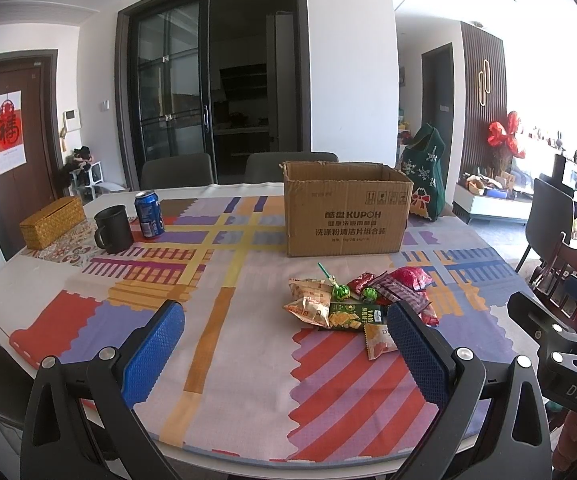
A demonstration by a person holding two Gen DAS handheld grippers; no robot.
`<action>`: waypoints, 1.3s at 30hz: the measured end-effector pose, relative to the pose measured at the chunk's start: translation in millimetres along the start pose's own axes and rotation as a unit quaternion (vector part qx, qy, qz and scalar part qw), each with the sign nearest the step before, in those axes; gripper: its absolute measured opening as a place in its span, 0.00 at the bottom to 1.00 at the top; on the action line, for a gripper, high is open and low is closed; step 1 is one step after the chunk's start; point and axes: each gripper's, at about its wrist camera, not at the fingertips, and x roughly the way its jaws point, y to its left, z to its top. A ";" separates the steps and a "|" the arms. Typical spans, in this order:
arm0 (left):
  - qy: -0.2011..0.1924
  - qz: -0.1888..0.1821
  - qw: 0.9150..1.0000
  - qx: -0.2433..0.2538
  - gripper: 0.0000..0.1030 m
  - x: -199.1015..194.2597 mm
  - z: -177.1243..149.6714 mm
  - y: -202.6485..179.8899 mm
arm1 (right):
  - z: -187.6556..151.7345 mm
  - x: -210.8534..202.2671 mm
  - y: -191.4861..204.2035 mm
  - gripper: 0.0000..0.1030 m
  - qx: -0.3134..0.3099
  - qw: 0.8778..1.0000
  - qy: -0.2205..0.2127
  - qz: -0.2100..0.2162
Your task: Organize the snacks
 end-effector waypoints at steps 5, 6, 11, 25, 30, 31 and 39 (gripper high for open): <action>0.000 0.000 1.000 0.000 1.00 -1.0 0.7 0.2 | -0.7 1.5 0.0 0.99 0.001 1.000 0.000 0.000; 0.000 -0.001 1.000 0.000 1.00 -1.1 1.0 0.3 | 0.1 -0.9 -0.3 0.99 0.001 1.000 0.001 0.001; -0.001 0.000 1.000 0.000 1.00 -1.1 0.4 0.0 | 1.0 -3.2 -0.7 0.99 0.001 1.000 0.000 0.000; -0.001 0.000 1.000 0.000 1.00 -1.8 -0.1 -0.1 | 0.5 -1.8 -0.9 0.99 0.002 1.000 0.000 0.001; -0.002 0.001 1.000 0.000 1.00 -1.6 -0.7 -0.3 | 0.7 -2.2 -1.0 0.99 0.001 1.000 0.000 0.001; -0.002 0.000 1.000 0.000 1.00 -1.6 -0.7 -0.2 | 0.9 -2.7 -1.2 0.99 0.002 1.000 0.000 0.001; -0.002 0.000 1.000 0.000 1.00 -3.4 0.7 -0.4 | 0.8 -2.8 -1.5 0.99 0.002 1.000 0.000 0.001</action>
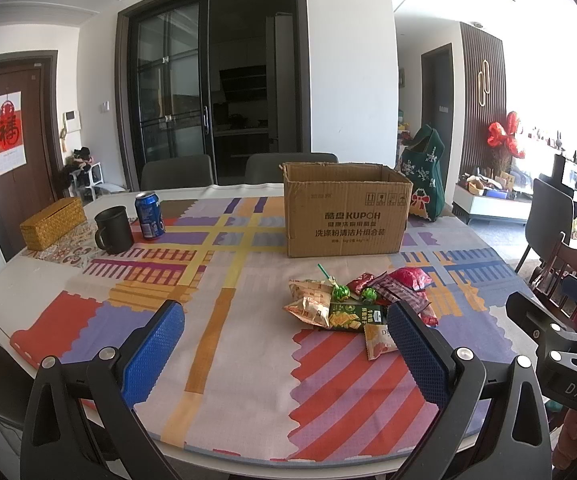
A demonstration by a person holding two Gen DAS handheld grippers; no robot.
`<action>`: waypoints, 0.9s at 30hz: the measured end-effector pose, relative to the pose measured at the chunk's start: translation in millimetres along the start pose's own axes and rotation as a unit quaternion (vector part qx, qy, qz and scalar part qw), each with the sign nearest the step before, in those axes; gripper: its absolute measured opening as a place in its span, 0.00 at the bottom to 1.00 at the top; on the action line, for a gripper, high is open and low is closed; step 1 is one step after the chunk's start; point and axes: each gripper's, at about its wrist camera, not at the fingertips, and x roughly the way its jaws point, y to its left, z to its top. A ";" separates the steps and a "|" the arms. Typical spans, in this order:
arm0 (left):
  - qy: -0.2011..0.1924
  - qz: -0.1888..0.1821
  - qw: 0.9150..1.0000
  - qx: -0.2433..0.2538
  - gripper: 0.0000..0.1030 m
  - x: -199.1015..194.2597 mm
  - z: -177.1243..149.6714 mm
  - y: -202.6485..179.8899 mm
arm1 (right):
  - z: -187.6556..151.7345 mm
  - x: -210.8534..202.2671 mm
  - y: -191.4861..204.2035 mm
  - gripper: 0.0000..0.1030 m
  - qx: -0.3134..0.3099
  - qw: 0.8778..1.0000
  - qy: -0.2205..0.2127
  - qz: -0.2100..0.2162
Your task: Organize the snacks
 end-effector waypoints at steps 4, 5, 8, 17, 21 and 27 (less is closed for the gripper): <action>0.001 0.000 1.000 0.000 1.00 0.2 -0.3 -0.1 | 0.5 0.5 1.1 0.99 -0.001 1.000 0.002 0.000; 0.002 0.000 1.000 -0.001 1.00 0.3 0.1 -0.4 | 0.9 0.2 1.0 0.99 -0.001 1.000 0.003 0.000; 0.003 -0.001 1.000 0.000 1.00 0.0 0.7 -0.6 | -0.7 3.9 3.8 0.99 -0.003 1.000 0.008 0.002; 0.039 -0.002 0.999 -0.002 1.00 22.0 2.2 -0.5 | -2.2 25.8 2.3 0.99 -0.004 0.999 0.036 0.004; 0.055 -0.005 0.998 -0.003 1.00 36.6 5.6 1.1 | -0.4 38.3 3.2 0.99 -0.006 0.999 0.052 0.006; 0.059 -0.002 0.998 0.007 1.00 54.4 14.1 -0.9 | 5.5 58.8 2.8 0.99 0.000 0.997 0.072 0.009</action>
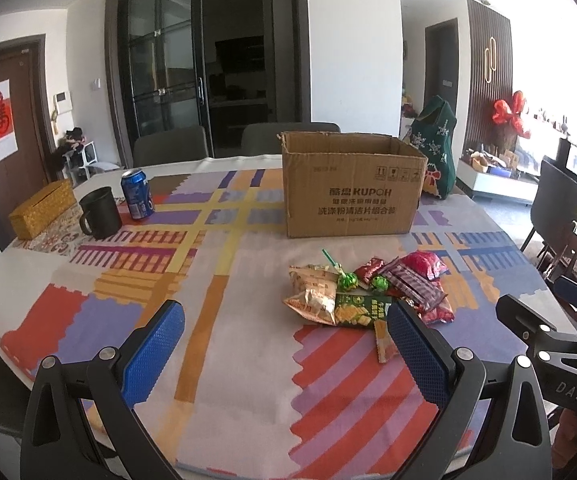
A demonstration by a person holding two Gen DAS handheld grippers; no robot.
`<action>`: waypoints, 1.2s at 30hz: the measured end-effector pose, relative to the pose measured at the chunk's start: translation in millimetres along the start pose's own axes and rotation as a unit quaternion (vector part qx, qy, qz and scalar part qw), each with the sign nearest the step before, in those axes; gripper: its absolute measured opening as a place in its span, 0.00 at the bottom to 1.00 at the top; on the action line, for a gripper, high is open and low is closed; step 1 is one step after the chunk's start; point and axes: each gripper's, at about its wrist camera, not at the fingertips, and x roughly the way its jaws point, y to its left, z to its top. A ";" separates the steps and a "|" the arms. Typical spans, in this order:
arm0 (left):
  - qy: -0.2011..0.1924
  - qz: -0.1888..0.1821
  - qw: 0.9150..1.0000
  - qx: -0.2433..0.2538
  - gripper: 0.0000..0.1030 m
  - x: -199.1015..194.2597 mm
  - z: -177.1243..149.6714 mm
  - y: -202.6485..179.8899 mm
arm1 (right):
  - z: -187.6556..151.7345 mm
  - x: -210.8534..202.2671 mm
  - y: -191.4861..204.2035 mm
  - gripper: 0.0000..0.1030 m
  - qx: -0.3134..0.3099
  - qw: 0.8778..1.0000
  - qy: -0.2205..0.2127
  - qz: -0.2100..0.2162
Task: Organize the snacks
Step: 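Move both grippers forward over the snack pile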
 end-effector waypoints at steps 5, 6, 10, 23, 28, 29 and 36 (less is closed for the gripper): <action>0.009 0.003 1.000 0.000 1.00 16.7 9.0 2.5 | 9.3 21.9 -0.2 0.99 0.004 1.000 0.021 0.009; 0.011 0.003 1.000 0.000 1.00 19.4 9.8 3.0 | 10.9 26.5 -0.1 0.99 0.005 1.000 0.026 0.010; 0.023 0.004 1.000 0.003 1.00 34.6 14.1 4.1 | 16.2 42.5 0.9 0.99 0.006 0.999 0.039 0.017; 0.071 -0.004 0.997 0.001 1.00 94.2 18.0 6.4 | 26.6 98.2 5.0 0.99 0.004 0.996 0.088 0.025; 0.082 -0.007 0.997 0.003 1.00 106.2 13.3 7.4 | 24.2 112.8 4.7 0.99 0.009 0.994 0.104 0.025; 0.084 -0.008 0.996 0.005 1.00 109.6 12.0 7.9 | 23.3 115.4 5.4 0.99 0.008 0.994 0.107 0.026; 0.104 -0.019 0.994 0.015 0.98 133.7 8.4 5.1 | 18.7 137.0 13.6 0.91 -0.017 0.991 0.127 0.031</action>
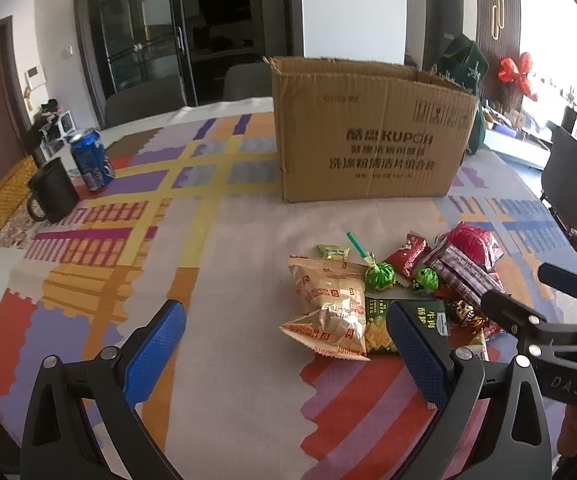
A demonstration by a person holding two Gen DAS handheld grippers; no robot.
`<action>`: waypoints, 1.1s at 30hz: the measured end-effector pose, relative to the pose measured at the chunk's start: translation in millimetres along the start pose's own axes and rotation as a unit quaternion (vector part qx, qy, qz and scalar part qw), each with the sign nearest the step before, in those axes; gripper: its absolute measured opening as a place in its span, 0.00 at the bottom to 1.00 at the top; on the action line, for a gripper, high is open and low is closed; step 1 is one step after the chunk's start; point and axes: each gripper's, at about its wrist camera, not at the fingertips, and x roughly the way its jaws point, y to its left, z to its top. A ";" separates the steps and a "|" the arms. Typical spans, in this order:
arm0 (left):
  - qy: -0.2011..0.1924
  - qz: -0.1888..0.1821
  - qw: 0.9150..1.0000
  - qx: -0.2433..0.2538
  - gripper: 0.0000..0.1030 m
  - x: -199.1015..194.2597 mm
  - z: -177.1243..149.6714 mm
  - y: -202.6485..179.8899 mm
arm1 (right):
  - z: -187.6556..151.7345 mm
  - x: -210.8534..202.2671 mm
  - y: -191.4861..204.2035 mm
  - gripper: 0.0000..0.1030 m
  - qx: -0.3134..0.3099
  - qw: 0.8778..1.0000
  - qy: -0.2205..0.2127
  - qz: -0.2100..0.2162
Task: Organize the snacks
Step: 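Move both grippers forward over the snack pile, then grasp the cream biscuit bag with the left gripper while the right gripper grasps the maroon striped wafer bar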
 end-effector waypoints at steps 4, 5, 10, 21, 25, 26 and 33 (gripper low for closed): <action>0.018 -0.018 1.000 -0.002 0.95 18.6 3.3 -2.3 | 6.5 10.9 -1.5 0.84 -0.003 1.000 0.006 -0.001; 0.023 -0.021 1.000 -0.002 0.94 22.5 4.0 -3.2 | 8.6 14.0 -2.5 0.83 -0.002 1.000 0.008 0.000; 0.045 -0.036 0.998 0.003 0.90 41.4 6.1 -9.2 | 16.7 31.5 -2.8 0.73 -0.013 1.000 0.023 0.008; 0.081 -0.060 0.995 0.009 0.70 66.4 6.8 -18.0 | 17.8 58.6 4.7 0.62 -0.055 0.996 0.061 0.026; 0.092 -0.067 0.993 0.006 0.57 71.6 7.7 -18.5 | 18.8 63.4 5.0 0.59 -0.062 0.996 0.064 0.024; 0.097 -0.071 0.993 0.003 0.57 73.1 8.0 -17.9 | 19.5 64.8 5.1 0.58 -0.063 0.996 0.065 0.024; 0.098 -0.075 0.992 -0.005 0.49 72.1 8.3 -14.8 | 20.1 69.6 8.9 0.47 -0.075 0.995 0.065 0.021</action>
